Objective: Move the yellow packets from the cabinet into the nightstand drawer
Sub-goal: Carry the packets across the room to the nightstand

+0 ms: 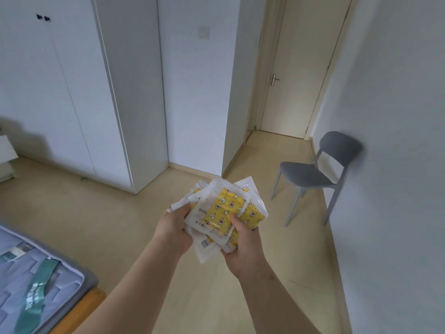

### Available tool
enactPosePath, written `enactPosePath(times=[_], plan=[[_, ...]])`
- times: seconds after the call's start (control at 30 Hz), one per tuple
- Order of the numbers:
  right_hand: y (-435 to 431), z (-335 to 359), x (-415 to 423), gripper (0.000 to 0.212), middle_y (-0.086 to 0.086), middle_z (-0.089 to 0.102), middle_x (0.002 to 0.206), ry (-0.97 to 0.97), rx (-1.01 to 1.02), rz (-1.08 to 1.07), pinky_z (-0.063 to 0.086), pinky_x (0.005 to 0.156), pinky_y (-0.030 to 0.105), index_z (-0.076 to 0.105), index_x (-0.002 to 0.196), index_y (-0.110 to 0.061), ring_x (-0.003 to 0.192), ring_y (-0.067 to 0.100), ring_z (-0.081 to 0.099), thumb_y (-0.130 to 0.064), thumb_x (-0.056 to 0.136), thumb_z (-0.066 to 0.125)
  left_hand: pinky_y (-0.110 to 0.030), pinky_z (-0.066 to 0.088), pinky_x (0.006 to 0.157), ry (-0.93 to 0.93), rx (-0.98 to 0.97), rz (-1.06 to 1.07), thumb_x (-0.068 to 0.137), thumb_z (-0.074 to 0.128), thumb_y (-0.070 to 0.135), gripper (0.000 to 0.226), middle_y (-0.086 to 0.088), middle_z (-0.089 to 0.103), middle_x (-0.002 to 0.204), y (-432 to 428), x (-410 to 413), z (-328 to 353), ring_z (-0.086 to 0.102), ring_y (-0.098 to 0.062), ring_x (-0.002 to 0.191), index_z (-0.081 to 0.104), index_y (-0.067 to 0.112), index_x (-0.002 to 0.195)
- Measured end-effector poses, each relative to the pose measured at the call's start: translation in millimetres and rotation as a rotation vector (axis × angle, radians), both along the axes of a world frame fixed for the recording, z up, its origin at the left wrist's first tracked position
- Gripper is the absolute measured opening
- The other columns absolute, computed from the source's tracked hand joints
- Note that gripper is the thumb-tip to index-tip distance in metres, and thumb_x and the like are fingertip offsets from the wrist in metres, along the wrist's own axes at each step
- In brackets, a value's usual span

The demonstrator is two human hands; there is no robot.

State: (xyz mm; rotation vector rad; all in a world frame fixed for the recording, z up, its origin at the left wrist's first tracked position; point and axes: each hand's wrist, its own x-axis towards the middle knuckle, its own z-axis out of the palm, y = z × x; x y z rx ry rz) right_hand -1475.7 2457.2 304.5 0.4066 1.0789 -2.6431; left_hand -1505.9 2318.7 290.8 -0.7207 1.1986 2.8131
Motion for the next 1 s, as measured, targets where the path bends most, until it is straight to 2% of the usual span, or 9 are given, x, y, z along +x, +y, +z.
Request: enactPosePath(times=[0.13, 0.23, 0.3, 0.4, 0.57, 0.73, 0.83, 0.93, 1.0], plan=[[-48.8, -10.2, -92.6, 0.035, 0.011, 0.068, 0.114, 0.021, 0.037, 0.028, 0.053, 0.083, 0.050, 0.059, 0.120, -0.022, 0.104, 0.034, 0.064, -0.005, 0.090, 0.057, -0.054, 0.056, 0.069, -0.055, 0.039, 0.043, 0.096, 0.048, 0.009, 0.036, -0.021, 0.062, 0.120, -49.8, -87.5, -13.2, 0.062, -0.037, 0.108, 0.049, 0.010, 0.131], [-99.7, -16.9, -164.4, 0.034, 0.011, 0.068, 0.114, 0.007, 0.056, 0.046, 0.053, 0.083, 0.049, 0.059, 0.121, -0.022, 0.104, 0.033, 0.065, -0.006, 0.090, 0.057, -0.049, 0.055, 0.080, -0.071, 0.023, 0.095, 0.095, 0.049, 0.009, 0.037, -0.018, 0.063, 0.119, -99.3, -151.6, -22.9, 0.064, -0.035, 0.102, 0.047, 0.008, 0.132], [-141.0, -16.8, -209.3, 0.033, 0.009, 0.069, 0.112, -0.017, 0.053, 0.084, 0.054, 0.080, 0.046, 0.060, 0.120, -0.022, 0.102, 0.031, 0.066, -0.007, 0.091, 0.057, -0.052, 0.054, 0.082, -0.078, -0.001, 0.109, 0.094, 0.050, 0.011, 0.039, -0.019, 0.063, 0.118, -142.3, -193.0, -27.9, 0.065, -0.036, 0.101, 0.047, 0.007, 0.133], [-192.7, -13.1, -261.5, 0.030, 0.007, 0.071, 0.108, -0.026, 0.034, 0.138, 0.055, 0.076, 0.043, 0.062, 0.116, -0.023, 0.099, 0.029, 0.067, -0.007, 0.092, 0.055, -0.056, 0.053, 0.082, -0.103, -0.010, 0.138, 0.095, 0.051, 0.013, 0.037, -0.023, 0.064, 0.117, -197.8, -242.8, -25.2, 0.063, -0.039, 0.104, 0.049, 0.006, 0.130], [-253.1, -14.7, -337.0, 0.027, 0.008, 0.070, 0.108, -0.051, 0.065, 0.187, 0.053, 0.082, 0.046, 0.063, 0.110, -0.024, 0.103, 0.030, 0.065, -0.006, 0.091, 0.055, -0.050, 0.056, 0.075, -0.138, 0.001, 0.199, 0.094, 0.053, 0.010, 0.030, -0.023, 0.064, 0.115, -253.7, -304.0, -22.0, 0.063, -0.038, 0.104, 0.055, 0.003, 0.123], [-308.1, -22.1, -410.6, 0.028, 0.010, 0.069, 0.110, -0.067, 0.085, 0.266, 0.055, 0.071, 0.040, 0.061, 0.116, -0.021, 0.098, 0.029, 0.066, -0.007, 0.092, 0.055, -0.052, 0.050, 0.085, -0.130, 0.036, 0.302, 0.093, 0.052, 0.007, 0.034, -0.023, 0.063, 0.119, -306.7, -362.2, -22.8, 0.061, -0.037, 0.108, 0.054, 0.005, 0.127], [-338.3, -28.9, -468.2, 0.030, 0.009, 0.068, 0.109, -0.098, 0.107, 0.310, 0.054, 0.064, 0.037, 0.060, 0.117, -0.021, 0.094, 0.028, 0.066, -0.007, 0.091, 0.056, -0.052, 0.049, 0.087, -0.098, 0.057, 0.369, 0.094, 0.048, 0.003, 0.032, -0.024, 0.061, 0.120, -334.1, -407.9, -31.7, 0.062, -0.035, 0.099, 0.053, 0.005, 0.126], [-365.7, -32.8, -534.6, 0.030, 0.011, 0.068, 0.110, -0.102, 0.108, 0.353, 0.054, 0.064, 0.038, 0.060, 0.116, -0.020, 0.094, 0.030, 0.065, -0.006, 0.090, 0.057, -0.051, 0.045, 0.095, -0.072, 0.087, 0.462, 0.095, 0.044, 0.001, 0.033, -0.024, 0.059, 0.123, -359.9, -461.9, -36.2, 0.062, -0.032, 0.094, 0.050, 0.004, 0.128], [-384.4, -33.4, -583.0, 0.031, 0.012, 0.068, 0.111, -0.099, 0.108, 0.383, 0.054, 0.066, 0.040, 0.059, 0.117, -0.019, 0.096, 0.032, 0.065, -0.005, 0.090, 0.057, -0.048, 0.048, 0.091, -0.073, 0.118, 0.529, 0.096, 0.043, 0.001, 0.029, -0.023, 0.061, 0.117, -375.6, -503.3, -35.6, 0.063, -0.030, 0.091, 0.051, 0.004, 0.124]])
